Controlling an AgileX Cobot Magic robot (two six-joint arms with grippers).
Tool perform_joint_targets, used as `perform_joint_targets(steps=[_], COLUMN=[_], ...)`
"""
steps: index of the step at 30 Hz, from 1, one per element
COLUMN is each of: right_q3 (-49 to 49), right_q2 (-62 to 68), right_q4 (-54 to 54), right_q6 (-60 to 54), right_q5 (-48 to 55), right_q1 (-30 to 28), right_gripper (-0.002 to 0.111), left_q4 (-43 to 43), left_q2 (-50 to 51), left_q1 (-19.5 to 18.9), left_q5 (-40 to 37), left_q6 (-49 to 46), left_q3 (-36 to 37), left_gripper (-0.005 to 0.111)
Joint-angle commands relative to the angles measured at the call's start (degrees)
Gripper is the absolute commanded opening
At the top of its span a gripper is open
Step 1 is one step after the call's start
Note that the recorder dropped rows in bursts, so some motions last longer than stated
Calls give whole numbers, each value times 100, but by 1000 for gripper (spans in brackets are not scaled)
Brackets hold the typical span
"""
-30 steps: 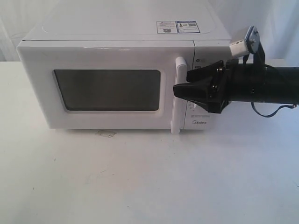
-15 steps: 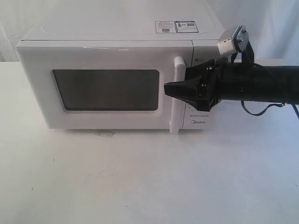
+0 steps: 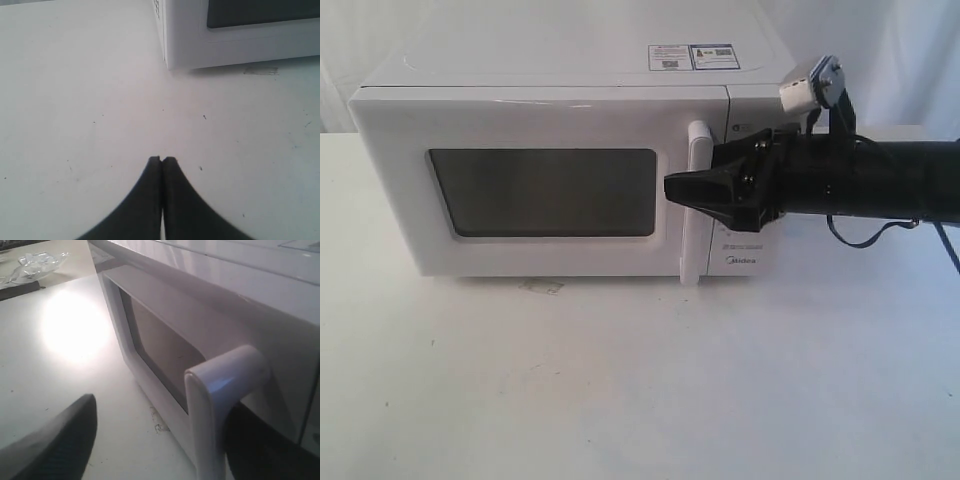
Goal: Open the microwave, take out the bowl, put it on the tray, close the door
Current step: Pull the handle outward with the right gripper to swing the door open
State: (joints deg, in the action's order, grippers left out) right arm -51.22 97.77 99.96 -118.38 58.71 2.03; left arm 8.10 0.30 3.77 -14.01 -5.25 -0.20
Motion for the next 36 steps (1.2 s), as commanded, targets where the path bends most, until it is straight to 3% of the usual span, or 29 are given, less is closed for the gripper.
perform_joint_targets(steps=[1, 3, 16, 19, 24, 27, 31, 36], right_q3=[-126, -126, -300, -298, -341, -402, -434, -613], right_q2=[248, 248, 248, 248, 248, 248, 236, 212], right_q4=[-2, -2, -2, -2, -2, -2, -2, -2], right_q6=[171, 171, 295, 101, 30, 52, 428, 646], right_q5=[-134, -356, -1030, -1121, -1283, -1442, -1792, -1701], right_q1=[398, 530, 657, 657, 657, 657, 657, 657], right_gripper=[63, 60, 11, 16, 49, 57, 52, 19], left_q4=[32, 32, 32, 32, 32, 32, 32, 32], left_q2=[-30, -30, -30, -30, -30, -30, -30, -30], left_q1=[-11, -11, -11, -11, -11, -11, -11, -11], left_q5=[-14, -14, -14, -14, -14, -14, -14, -14], left_q6=[-11, -11, -11, -11, -11, -11, -11, -11], left_q3=[20, 20, 20, 20, 20, 20, 20, 20], left_gripper=[0, 0, 0, 0, 0, 0, 0, 0])
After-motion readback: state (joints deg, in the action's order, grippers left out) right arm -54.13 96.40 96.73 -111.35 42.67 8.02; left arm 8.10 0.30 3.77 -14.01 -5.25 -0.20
